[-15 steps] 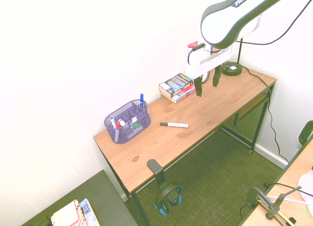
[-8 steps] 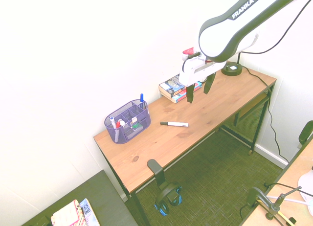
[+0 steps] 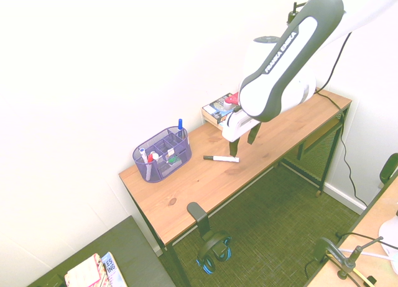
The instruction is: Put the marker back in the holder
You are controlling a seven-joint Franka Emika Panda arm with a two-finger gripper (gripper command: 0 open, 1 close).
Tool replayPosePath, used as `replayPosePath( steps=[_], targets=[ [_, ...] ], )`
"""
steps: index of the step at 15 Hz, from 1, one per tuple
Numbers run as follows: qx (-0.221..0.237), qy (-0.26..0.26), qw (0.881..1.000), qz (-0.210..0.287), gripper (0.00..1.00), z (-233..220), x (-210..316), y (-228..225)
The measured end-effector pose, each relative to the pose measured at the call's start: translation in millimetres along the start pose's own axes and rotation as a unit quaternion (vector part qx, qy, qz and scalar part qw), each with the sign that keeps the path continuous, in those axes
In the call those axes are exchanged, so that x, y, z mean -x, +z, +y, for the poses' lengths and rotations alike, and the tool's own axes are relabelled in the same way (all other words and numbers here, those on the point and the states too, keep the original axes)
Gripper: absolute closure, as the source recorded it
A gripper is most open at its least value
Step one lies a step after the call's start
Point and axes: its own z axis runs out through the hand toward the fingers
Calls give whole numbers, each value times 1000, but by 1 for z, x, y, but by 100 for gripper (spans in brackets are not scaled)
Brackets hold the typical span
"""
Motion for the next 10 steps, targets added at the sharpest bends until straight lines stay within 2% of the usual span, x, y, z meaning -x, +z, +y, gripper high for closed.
replayPosePath(
  steps=[6, 7, 10],
  targets=[
    [-24, -60, 998, 16, 0, -9, -23, 45],
    [-28, -66, 997, 19, 100, -8, -27, 52],
    [-51, -85, 994, 36, 100, -12, -40, 66]
  ],
)
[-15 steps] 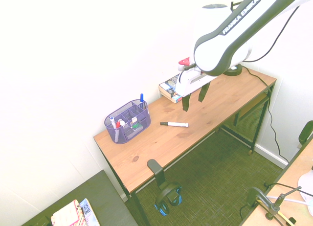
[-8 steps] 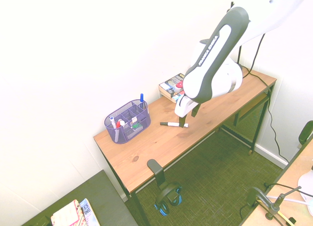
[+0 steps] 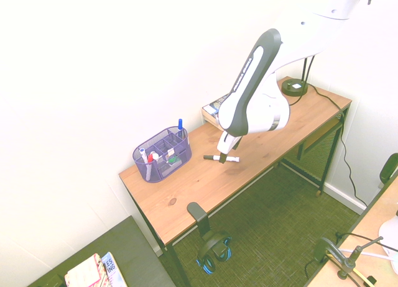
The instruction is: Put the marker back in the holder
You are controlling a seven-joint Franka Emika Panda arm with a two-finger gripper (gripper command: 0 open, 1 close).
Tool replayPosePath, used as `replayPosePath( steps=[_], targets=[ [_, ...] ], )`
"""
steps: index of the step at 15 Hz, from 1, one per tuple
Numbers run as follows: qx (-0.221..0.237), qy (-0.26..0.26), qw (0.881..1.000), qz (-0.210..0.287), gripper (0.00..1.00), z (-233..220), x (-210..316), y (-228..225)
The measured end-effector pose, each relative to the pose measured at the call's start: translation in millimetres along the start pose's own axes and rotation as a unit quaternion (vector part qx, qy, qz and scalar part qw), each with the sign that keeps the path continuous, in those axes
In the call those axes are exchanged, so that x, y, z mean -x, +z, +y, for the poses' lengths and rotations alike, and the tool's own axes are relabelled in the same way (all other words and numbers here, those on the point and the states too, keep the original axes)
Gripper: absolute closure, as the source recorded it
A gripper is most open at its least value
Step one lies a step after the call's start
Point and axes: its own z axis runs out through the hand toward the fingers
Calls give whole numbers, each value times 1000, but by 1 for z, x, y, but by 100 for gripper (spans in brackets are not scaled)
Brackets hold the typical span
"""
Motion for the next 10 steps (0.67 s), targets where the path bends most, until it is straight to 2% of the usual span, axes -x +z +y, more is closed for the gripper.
replayPosePath(
  steps=[4, 10],
  targets=[
    [-3, -2, 1000, 2, 100, 15, 1, 17],
    [-8, -3, 1000, 3, 100, 12, 8, 24]
  ],
)
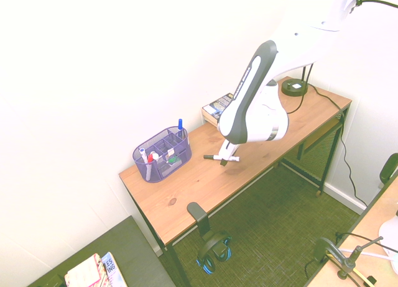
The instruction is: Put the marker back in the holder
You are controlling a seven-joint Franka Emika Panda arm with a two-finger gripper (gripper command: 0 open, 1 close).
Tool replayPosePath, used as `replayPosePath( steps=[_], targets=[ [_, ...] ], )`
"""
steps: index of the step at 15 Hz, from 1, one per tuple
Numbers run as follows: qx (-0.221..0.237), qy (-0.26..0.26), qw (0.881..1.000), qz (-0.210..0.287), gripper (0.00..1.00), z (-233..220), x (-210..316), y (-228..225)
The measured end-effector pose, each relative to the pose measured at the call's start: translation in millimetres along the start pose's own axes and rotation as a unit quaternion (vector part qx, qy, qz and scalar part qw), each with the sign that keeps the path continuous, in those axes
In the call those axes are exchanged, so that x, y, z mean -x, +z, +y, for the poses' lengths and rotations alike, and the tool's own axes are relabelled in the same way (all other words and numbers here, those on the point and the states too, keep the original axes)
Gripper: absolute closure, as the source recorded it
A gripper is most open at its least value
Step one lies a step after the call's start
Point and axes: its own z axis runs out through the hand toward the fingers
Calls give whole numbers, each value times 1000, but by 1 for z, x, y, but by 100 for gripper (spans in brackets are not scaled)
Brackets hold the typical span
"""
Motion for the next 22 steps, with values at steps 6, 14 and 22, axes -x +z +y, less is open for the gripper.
replayPosePath(
  steps=[6, 14, 22],
  targets=[
    [2, 1, 1000, 1, 100, 2, 2, 4],
    [3, 3, 1000, 5, 100, 4, -1, 3],
    [35, 173, 983, -51, 100, -69, -6, -98]
  ],
)
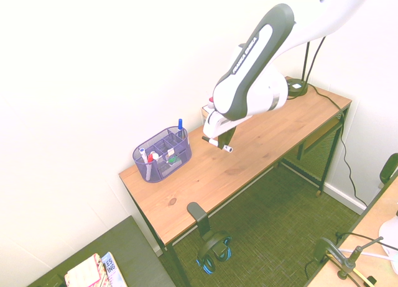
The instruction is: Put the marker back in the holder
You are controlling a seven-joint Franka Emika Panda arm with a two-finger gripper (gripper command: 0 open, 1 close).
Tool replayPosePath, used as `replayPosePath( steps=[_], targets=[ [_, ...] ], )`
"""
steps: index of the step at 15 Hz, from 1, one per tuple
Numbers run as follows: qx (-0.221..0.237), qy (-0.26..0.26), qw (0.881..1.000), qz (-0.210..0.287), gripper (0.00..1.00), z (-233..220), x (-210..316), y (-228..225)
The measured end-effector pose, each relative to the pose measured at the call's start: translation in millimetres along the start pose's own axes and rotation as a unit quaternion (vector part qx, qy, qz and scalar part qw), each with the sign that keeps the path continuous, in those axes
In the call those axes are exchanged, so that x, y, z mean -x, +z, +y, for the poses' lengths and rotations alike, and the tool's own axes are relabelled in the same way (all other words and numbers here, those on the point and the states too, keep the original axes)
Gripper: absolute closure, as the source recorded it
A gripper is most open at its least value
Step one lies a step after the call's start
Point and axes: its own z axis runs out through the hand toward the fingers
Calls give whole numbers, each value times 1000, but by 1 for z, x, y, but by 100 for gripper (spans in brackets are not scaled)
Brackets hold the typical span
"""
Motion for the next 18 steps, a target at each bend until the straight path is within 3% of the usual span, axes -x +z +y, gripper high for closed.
replayPosePath(
  steps=[4, 8, 11, 15, 18],
  targets=[
    [-40, 104, 992, -66, 100, -67, 7, -42],
    [-61, 227, 967, -97, 100, -88, -28, -42],
    [-64, 318, 937, -126, 100, -90, -34, -28],
    [-91, 426, 885, -166, 100, -99, -29, -31],
    [-92, 481, 854, -175, 100, -94, -31, -19]
  ],
)
